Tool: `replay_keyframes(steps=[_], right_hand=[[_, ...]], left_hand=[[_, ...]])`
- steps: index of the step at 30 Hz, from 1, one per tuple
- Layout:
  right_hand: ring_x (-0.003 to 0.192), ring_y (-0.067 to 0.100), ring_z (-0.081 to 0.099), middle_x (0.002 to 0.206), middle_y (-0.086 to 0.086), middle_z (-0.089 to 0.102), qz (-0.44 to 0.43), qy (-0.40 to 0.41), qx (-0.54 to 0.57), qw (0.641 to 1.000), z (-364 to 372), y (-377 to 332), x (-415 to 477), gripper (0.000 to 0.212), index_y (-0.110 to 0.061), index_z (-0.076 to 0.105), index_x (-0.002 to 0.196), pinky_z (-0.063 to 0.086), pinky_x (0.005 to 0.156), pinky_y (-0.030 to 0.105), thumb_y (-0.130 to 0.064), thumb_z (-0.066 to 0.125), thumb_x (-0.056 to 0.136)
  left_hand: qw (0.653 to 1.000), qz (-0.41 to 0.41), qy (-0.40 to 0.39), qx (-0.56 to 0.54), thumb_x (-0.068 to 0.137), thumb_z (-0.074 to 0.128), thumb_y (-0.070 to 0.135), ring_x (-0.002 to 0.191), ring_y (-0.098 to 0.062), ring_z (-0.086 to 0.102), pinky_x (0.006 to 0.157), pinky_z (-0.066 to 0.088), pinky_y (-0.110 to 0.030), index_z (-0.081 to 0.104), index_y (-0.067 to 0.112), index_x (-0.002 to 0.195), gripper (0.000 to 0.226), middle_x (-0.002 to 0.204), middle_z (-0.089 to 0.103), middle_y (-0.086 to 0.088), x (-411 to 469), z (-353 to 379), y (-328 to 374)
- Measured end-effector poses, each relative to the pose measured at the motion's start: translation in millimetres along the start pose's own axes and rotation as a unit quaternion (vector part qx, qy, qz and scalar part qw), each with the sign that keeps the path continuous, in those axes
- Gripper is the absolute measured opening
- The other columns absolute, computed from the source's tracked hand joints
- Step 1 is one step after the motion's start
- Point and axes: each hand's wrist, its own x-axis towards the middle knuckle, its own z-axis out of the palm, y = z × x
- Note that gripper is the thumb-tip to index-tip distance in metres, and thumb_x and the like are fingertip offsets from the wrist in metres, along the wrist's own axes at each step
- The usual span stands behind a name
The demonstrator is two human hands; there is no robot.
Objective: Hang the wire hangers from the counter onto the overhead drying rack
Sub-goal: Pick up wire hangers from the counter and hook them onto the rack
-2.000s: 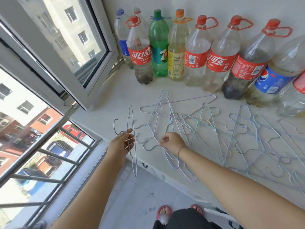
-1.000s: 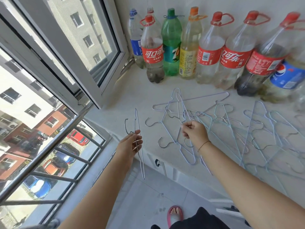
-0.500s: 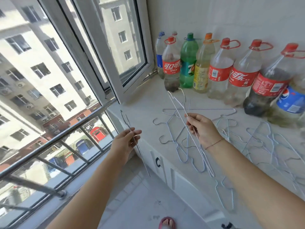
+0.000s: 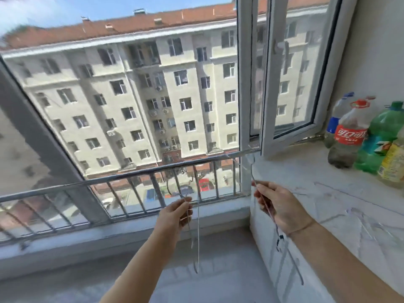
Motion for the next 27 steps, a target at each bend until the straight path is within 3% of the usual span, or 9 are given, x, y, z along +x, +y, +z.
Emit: replay_keyframes(steps=[4, 9, 12, 18, 27], right_hand=[[0.043, 0.005, 0.05, 0.057, 0.002, 0.058, 0.035, -0.097, 0.008, 0.995, 85, 18, -17, 0.014, -0.006, 0.063, 0.091, 0.039, 0.04, 0.015, -0.004, 0.049, 0.092], [0.048, 0.008, 0.052, 0.061, 0.003, 0.06, 0.078, -0.201, -0.01, 0.976, 195, 53, -57, 0.014, -0.006, 0.065, 0.09, 0.043, 0.045, 0.016, -0.006, 0.051, 0.091], [0.053, 0.01, 0.048, 0.064, 0.003, 0.058, 0.094, -0.261, -0.016, 0.961, 264, 75, -91, 0.014, -0.006, 0.067, 0.093, 0.04, 0.047, 0.017, -0.007, 0.053, 0.089], [0.056, 0.012, 0.046, 0.066, 0.004, 0.057, 0.119, -0.336, -0.032, 0.934, 402, 121, -169, 0.016, -0.003, 0.067, 0.096, 0.038, 0.051, 0.019, -0.007, 0.055, 0.087], [0.048, 0.008, 0.048, 0.059, 0.001, 0.057, 0.132, -0.415, -0.008, 0.9, 591, 187, -258, 0.015, -0.007, 0.067, 0.092, 0.039, 0.043, 0.014, -0.004, 0.053, 0.087]], left_hand=[[0.996, 0.028, 0.084, -0.019, 0.092, 0.052, 0.003, 0.074, -0.018, 0.056, 0.069, 0.045, -0.027, 0.066, 0.005, 0.101, 0.017, 0.078, 0.061, -0.008, -44, -84, 29], [0.98, 0.07, 0.188, -0.013, 0.09, 0.056, 0.006, 0.067, -0.015, 0.055, 0.061, 0.04, -0.024, 0.07, 0.007, 0.1, 0.017, 0.066, 0.065, -0.001, -110, -194, 55], [0.968, 0.093, 0.232, -0.021, 0.09, 0.056, 0.007, 0.069, -0.014, 0.056, 0.065, 0.04, -0.025, 0.07, 0.008, 0.099, 0.016, 0.068, 0.065, 0.0, -155, -260, 71], [0.947, 0.123, 0.295, -0.04, 0.089, 0.056, 0.004, 0.073, -0.017, 0.055, 0.068, 0.041, -0.027, 0.069, 0.005, 0.098, 0.016, 0.075, 0.063, -0.005, -244, -392, 105], [0.923, 0.127, 0.361, -0.038, 0.088, 0.059, 0.007, 0.075, -0.017, 0.052, 0.069, 0.039, -0.027, 0.072, 0.01, 0.092, 0.013, 0.081, 0.065, -0.006, -325, -568, 147]])
